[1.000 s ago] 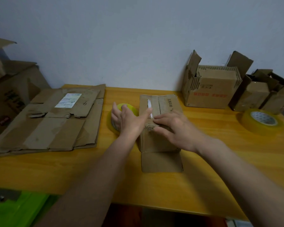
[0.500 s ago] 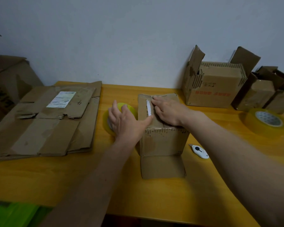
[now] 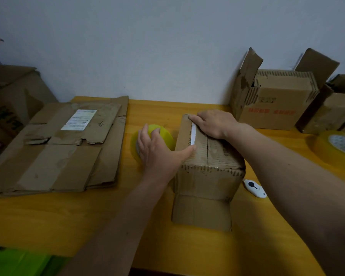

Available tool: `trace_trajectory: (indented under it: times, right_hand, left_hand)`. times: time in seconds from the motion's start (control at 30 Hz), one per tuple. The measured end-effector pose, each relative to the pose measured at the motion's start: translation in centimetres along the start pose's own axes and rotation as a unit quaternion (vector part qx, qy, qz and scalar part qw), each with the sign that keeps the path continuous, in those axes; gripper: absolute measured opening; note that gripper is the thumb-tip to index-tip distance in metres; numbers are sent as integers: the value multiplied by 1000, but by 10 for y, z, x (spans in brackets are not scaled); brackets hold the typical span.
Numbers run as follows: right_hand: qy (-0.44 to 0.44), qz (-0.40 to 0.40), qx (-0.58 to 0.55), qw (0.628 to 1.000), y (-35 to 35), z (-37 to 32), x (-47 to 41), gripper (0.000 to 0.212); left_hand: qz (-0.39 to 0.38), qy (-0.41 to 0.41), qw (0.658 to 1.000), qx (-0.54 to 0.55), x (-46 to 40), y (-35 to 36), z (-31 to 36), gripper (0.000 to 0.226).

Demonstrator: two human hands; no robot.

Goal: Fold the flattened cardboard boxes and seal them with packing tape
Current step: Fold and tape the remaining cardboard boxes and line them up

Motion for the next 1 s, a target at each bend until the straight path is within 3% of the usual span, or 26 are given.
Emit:
trace_trajectory:
  times: [0.13, 0.23, 0.3, 0.4, 0.5, 0.57, 0.63, 0.73, 0.83, 0.9, 1.0]
  right_hand:
    - [-3, -44, -21, 999, 0, -2, 3, 62]
    - [-59, 39, -81, 994, -8, -5, 27, 65]
    - [-85, 110, -127, 982, -14, -10, 57, 63]
    - [-138, 149, -110, 973, -8, -26, 109, 62]
    - [-180, 138, -38, 973, 6, -38, 139, 63]
    - [-163, 135, -32, 977, 11, -38, 148, 65]
    - [-147, 143, -91, 974, 8, -41, 155, 63]
    - [-172, 132, -261, 941, 5, -59, 167, 69]
    - [-212, 92, -371, 900, 9, -87, 178, 94]
    - [-205, 115, -399, 886, 14, -102, 182, 103]
    - [-186, 181, -432, 864, 14, -109, 188, 88]
  left_hand:
    - [0, -9, 1000, -15, 1, -2, 0, 107]
    - [12, 0, 1000, -4, 6, -8, -6, 102]
    - [35, 2, 998, 54, 7, -17, -15, 87]
    - [95, -15, 983, 157, 7, -35, -30, 54]
    - [177, 31, 972, 152, 14, -56, -35, 28]
    - [209, 100, 965, 121, 25, -71, -29, 15]
    - [219, 169, 958, 77, 39, -85, -17, 11]
    - [236, 226, 942, 75, 64, -106, -1, 11]
    - [241, 219, 935, 143, 89, -126, 15, 12]
    - [221, 199, 932, 206, 98, -134, 21, 13]
    - [201, 217, 923, 247, 106, -139, 25, 13]
Point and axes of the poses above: each hand's wrist, its own x-axis away from the middle knuckle, its own y-axis out of the palm, z = x × y, the point moved 2 cm from there along -x, towards the middle knuckle, and after that the axes turned 6 degrees about -z, right-handed, at the moved point
